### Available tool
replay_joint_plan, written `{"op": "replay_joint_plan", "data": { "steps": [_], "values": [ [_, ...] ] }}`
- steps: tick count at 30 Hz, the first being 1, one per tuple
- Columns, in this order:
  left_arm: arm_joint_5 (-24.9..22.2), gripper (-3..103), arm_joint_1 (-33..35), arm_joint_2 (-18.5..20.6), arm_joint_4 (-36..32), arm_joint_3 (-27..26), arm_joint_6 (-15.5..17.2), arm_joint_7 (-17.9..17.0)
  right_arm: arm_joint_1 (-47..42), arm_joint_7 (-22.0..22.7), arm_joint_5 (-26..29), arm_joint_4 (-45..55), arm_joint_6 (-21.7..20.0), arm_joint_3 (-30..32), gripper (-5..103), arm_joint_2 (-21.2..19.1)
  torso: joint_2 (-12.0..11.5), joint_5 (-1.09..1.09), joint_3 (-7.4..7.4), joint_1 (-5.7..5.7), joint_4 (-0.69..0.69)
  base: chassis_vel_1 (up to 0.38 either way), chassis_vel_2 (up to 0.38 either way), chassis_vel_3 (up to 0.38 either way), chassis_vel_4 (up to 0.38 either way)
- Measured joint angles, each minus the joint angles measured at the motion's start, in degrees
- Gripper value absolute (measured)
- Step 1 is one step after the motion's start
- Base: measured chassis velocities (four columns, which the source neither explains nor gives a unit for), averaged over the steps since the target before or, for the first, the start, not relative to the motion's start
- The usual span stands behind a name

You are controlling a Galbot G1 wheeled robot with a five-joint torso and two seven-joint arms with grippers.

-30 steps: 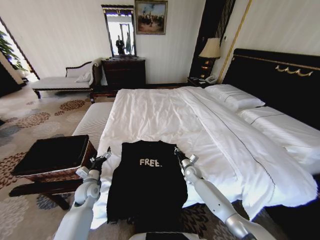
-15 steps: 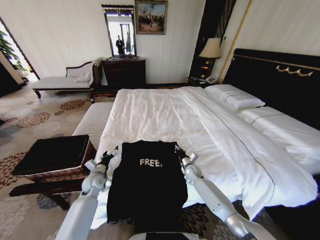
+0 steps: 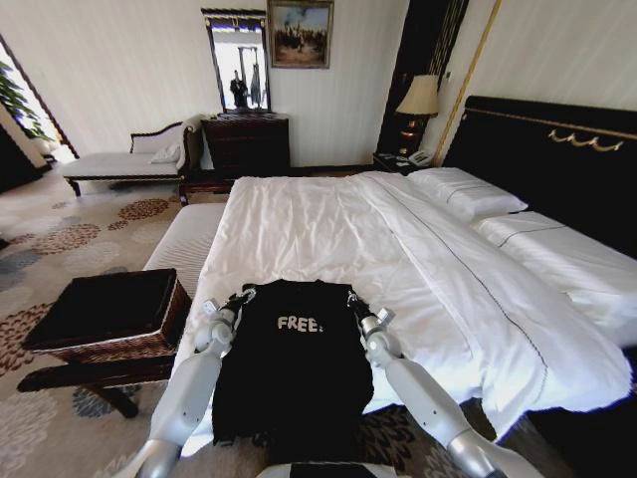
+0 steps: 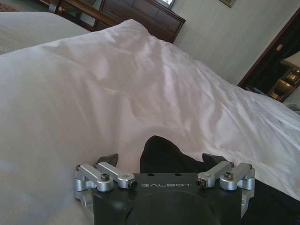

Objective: Fold the clothes on the bed and place them into the basket.

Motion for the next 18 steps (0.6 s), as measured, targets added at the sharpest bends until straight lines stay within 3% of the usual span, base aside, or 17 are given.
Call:
{"op": "replay_joint_plan", "data": {
  "steps": [7,10,12,13,16,18],
  "values": [
    [0.0,86,-1.9,-1.7,3.2,0.3,-0.7,1.3,-0.2,0.0,-0.4,0.3,0.1,0.3,1,0.1,0.0,0.0,0.0,-0.01,-0.01,0.0,0.0,0.0,0.0],
    [-0.1,70,-2.4,-2.2,4.1,0.3,-1.1,1.6,-0.3,0.0,-0.7,0.3,0.2,0.3,1,0.1,0.0,0.0,0.0,-0.01,0.0,0.0,0.0,0.0,0.0],
    [-0.1,53,-3.3,-2.7,5.3,0.2,-1.5,2.1,-0.5,0.0,-1.1,0.2,0.4,0.5,1,0.2,0.0,0.0,0.0,-0.01,-0.01,0.0,0.0,0.0,0.0],
    [-0.1,53,-3.3,-2.7,5.3,0.2,-1.5,2.1,-0.5,0.0,-1.1,0.2,0.4,0.5,1,0.2,0.0,0.0,0.0,-0.01,-0.01,0.0,0.0,0.0,0.0],
    [-1.5,36,-3.9,-3.2,5.2,-0.3,-1.5,2.2,-0.5,0.1,-1.5,0.2,0.5,1.1,1,0.5,0.0,0.0,0.0,-0.01,-0.01,0.0,0.0,0.0,0.0],
    [-1.6,31,-4.0,-3.3,5.1,-0.4,-1.5,2.2,-0.3,0.3,-1.6,0.2,0.5,1.2,1,0.5,0.0,0.0,0.0,-0.01,-0.01,0.0,0.0,0.0,0.0]
  ]
}}
